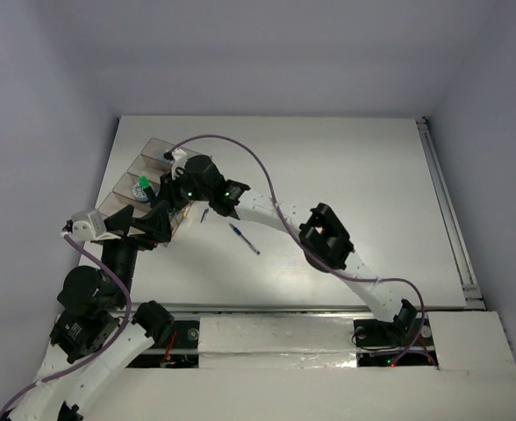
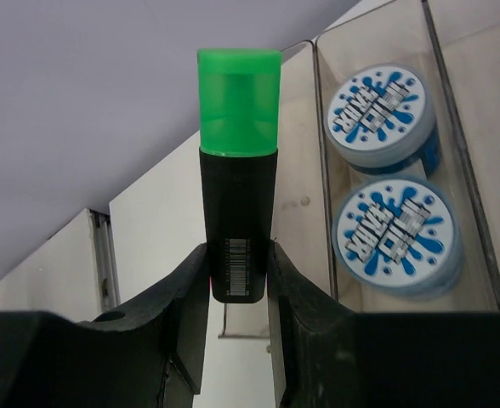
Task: Sort the stationery into containers
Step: Place the pen in the storage box.
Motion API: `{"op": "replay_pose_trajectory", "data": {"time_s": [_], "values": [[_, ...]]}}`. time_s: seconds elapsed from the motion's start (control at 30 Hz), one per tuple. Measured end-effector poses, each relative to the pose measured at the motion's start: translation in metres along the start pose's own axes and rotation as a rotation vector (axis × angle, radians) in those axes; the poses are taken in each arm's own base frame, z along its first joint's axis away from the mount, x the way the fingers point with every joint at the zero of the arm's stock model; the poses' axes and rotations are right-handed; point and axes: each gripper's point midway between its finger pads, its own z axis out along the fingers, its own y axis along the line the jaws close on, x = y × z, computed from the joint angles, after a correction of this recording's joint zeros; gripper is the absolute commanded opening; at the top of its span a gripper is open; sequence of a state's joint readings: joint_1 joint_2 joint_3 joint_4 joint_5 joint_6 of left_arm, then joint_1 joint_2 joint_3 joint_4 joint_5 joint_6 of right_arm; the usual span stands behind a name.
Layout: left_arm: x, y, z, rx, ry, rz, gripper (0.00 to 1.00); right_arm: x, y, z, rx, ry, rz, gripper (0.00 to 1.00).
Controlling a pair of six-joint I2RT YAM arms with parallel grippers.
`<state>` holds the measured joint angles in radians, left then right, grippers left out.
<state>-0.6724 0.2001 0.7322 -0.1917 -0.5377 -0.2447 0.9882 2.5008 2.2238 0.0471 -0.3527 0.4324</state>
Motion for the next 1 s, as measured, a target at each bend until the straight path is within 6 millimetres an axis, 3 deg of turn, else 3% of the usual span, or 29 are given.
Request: {"op": "replay_pose_trajectory", "data": {"time_s": [0.17,0.4,0.53,0.63,0.73,0.83,0.9,0.93,1.0], "values": [[0.001,-0.002,0.0,0.009,0.003,0.0,0.94,0.017,-0.001,0.016,-0.003,0.036,-0.031,0.15],[0.001,-0.002,0.0,0.013,0.004,0.0,0.93,0.046,-0.006,0.018,0.011,0.112,-0.039,0.18],[0.001,-0.002,0.0,0.014,0.004,0.0,0.93,0.05,-0.006,0.018,0.015,0.13,-0.053,0.44],[0.001,-0.002,0.0,0.014,0.004,0.0,0.93,0.052,-0.005,0.019,0.017,0.133,-0.071,0.56],[0.001,-0.003,0.0,0.014,0.005,0.0,0.93,0.054,-0.003,0.019,0.013,0.136,-0.094,0.61],[0.001,-0.003,0.0,0.016,0.005,0.0,0.93,0.056,-0.002,0.02,0.012,0.142,-0.114,0.61],[0.001,-0.003,0.0,0.017,0.006,0.0,0.93,0.057,-0.002,0.02,0.018,0.146,-0.122,0.56],[0.001,-0.003,0.0,0.017,0.006,0.0,0.93,0.058,-0.004,0.02,0.027,0.144,-0.125,0.41],[0.001,-0.003,0.0,0.017,0.006,0.0,0.92,0.062,-0.009,0.012,0.064,0.151,-0.123,0.25]]}}
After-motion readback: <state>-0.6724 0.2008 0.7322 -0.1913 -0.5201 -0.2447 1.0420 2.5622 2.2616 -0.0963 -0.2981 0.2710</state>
